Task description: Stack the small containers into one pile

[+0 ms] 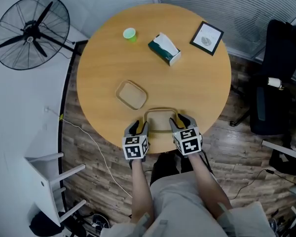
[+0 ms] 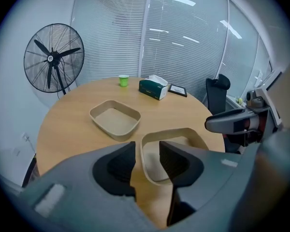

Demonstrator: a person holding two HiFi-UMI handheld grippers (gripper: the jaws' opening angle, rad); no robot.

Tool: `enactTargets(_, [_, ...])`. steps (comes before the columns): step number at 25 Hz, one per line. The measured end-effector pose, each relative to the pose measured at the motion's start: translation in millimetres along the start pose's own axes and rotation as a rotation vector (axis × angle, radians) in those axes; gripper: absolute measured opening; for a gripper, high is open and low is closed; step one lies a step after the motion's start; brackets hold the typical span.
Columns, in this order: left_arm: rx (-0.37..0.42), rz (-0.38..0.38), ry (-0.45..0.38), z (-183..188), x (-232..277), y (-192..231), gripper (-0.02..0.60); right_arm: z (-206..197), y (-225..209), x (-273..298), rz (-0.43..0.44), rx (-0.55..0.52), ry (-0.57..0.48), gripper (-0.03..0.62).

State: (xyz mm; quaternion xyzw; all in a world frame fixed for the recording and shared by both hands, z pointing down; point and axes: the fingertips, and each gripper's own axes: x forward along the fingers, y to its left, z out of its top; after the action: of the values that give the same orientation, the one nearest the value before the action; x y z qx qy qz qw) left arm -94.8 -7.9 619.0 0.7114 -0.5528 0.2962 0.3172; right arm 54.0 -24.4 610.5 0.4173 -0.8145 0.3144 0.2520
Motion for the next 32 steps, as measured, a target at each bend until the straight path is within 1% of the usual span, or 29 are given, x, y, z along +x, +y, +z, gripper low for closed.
enactTargets(3, [-0.004, 0.017, -0.006, 2.5, -6.5, 5.5, 0.16, 8.6, 1.6, -0.4, 0.008, -0.012, -0.009, 0.149])
enactTargets(7, [0.005, 0.047, -0.009, 7.3, -11.4, 21.5, 0.16, 16.1, 11.1, 1.5, 0.012, -0.077, -0.011, 0.149])
enactTargets(11, [0.024, 0.041, -0.027, 19.1, -10.7, 29.1, 0.158, 22.7, 16.7, 6.7, 0.007, -0.079, -0.02, 0.149])
enactTargets(14, [0.053, 0.011, -0.031, 27.4, -6.3, 35.5, 0.159, 31.5, 25.1, 14.7, -0.013, -0.091, -0.032, 0.149])
enactTargets(16, [0.08, -0.013, -0.028, 33.1, -2.6, 42.9, 0.159, 37.0, 32.5, 22.3, -0.025, -0.076, -0.04, 0.149])
enactTargets(22, [0.175, -0.085, -0.012, 59.3, 13.8, 82.8, 0.158, 55.8, 59.8, 49.5, -0.085, -0.028, -0.055, 0.148])
enactTargets(28, [0.275, -0.163, 0.006, 88.7, 35.9, 124.7, 0.158, 64.0, 81.8, 79.6, -0.168, 0.041, -0.039, 0.147])
enactTargets(32, [0.325, -0.208, 0.024, 98.0, 55.3, 143.3, 0.159, 65.7, 88.2, 93.3, -0.204, 0.136, -0.044, 0.147])
